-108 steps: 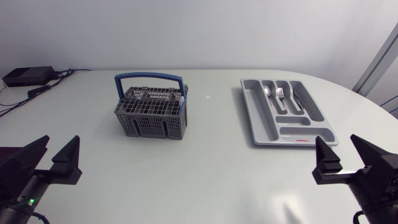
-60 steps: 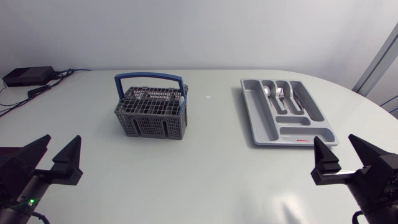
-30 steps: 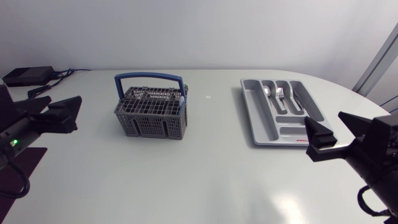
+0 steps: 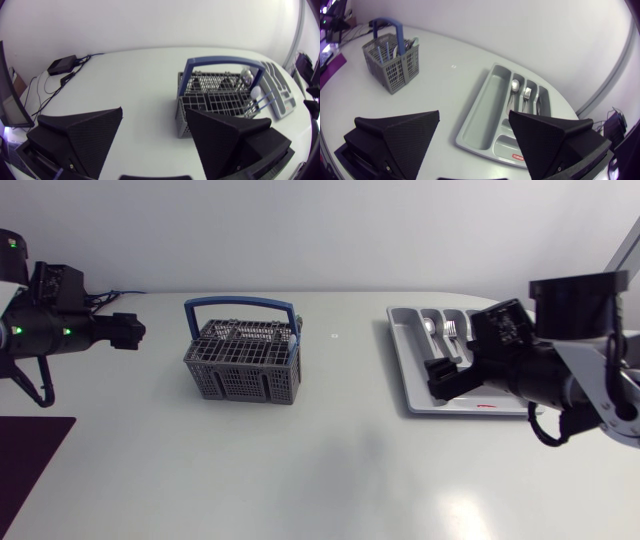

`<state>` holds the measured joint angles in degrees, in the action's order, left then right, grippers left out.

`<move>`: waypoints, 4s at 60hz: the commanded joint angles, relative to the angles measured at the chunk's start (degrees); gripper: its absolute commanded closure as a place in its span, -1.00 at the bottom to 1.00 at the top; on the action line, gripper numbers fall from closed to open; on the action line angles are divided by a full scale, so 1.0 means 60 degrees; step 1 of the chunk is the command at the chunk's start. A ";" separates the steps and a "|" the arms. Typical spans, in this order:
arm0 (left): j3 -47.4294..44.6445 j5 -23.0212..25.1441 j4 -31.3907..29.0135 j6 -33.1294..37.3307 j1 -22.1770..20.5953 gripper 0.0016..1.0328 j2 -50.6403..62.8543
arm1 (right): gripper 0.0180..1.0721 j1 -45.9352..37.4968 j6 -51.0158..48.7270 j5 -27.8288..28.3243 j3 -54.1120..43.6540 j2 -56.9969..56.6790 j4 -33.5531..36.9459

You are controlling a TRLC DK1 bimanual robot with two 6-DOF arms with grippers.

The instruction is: Unload the cutlery basket into the drawer organizer.

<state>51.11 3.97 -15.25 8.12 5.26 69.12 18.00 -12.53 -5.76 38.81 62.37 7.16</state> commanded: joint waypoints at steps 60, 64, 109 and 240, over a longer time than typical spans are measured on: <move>0.3332 0.6927 -0.2015 0.5986 0.1922 -0.48 0.5941 | -0.78 0.2156 -0.1177 0.3523 0.7829 0.7476 0.0872; 0.3346 0.6941 -0.2088 0.6132 0.1805 -0.48 0.6028 | -0.78 0.2259 -0.1236 0.3509 0.8195 0.7784 0.0887; 0.4064 0.7718 -0.3904 0.7216 0.0970 -0.06 0.6863 | 0.56 0.2274 -0.1353 0.2586 0.9279 0.8985 0.1063; -0.0521 0.7703 -0.3934 0.7187 -0.0319 -0.12 0.0521 | -0.84 0.2420 -0.0592 0.1033 0.2380 0.0181 0.3846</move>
<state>50.81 49.47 -38.02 51.03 2.74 74.56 33.61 -17.15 -0.23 56.07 64.10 27.51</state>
